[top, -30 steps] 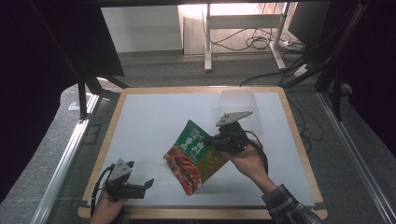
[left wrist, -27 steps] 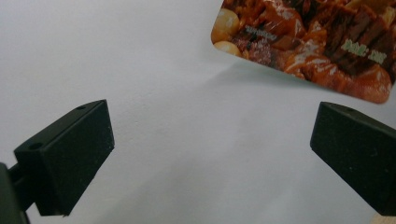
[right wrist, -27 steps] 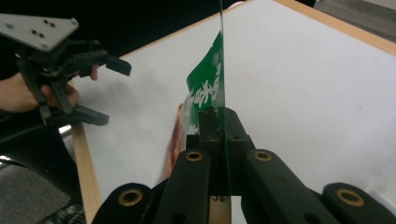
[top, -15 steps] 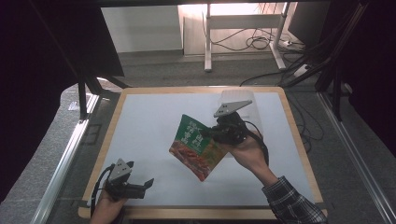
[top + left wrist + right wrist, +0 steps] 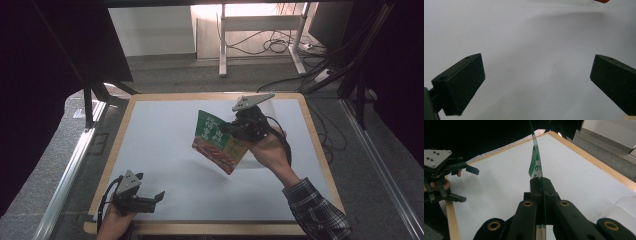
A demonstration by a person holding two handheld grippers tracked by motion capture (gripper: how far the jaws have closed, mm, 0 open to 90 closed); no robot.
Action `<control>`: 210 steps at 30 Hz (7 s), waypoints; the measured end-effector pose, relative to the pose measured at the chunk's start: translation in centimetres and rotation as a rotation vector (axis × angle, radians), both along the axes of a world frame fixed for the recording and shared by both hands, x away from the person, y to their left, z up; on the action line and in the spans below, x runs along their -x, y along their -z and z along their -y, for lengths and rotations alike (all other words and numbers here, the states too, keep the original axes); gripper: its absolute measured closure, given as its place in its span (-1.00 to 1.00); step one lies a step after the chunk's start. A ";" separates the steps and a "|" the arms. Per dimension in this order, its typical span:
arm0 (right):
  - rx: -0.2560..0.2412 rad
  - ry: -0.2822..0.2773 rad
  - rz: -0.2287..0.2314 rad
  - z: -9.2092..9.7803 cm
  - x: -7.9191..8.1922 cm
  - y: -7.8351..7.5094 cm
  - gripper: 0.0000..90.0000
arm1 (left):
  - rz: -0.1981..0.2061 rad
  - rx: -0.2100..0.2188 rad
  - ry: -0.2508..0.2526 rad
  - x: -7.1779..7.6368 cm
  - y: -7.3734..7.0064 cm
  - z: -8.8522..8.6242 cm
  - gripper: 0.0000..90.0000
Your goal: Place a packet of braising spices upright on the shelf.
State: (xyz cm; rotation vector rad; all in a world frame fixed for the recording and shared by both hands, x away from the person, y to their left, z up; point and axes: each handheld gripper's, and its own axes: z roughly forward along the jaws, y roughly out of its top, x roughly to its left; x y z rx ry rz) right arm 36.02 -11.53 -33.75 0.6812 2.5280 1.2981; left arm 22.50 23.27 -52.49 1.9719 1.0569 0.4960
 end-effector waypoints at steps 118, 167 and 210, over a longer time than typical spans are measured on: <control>0.213 0.148 -0.048 10.2 -7.3 -2.6 0.99 | -0.011 -0.013 0.000 0.0 0.0 0.2 -1.00; 0.569 0.163 -0.056 4.6 -7.6 -3.1 1.00 | -0.006 -0.020 0.007 0.0 0.0 0.3 -1.00; 0.134 0.220 0.105 10.2 -7.9 -2.0 -0.81 | -0.010 -0.022 0.009 0.0 0.0 0.3 -1.00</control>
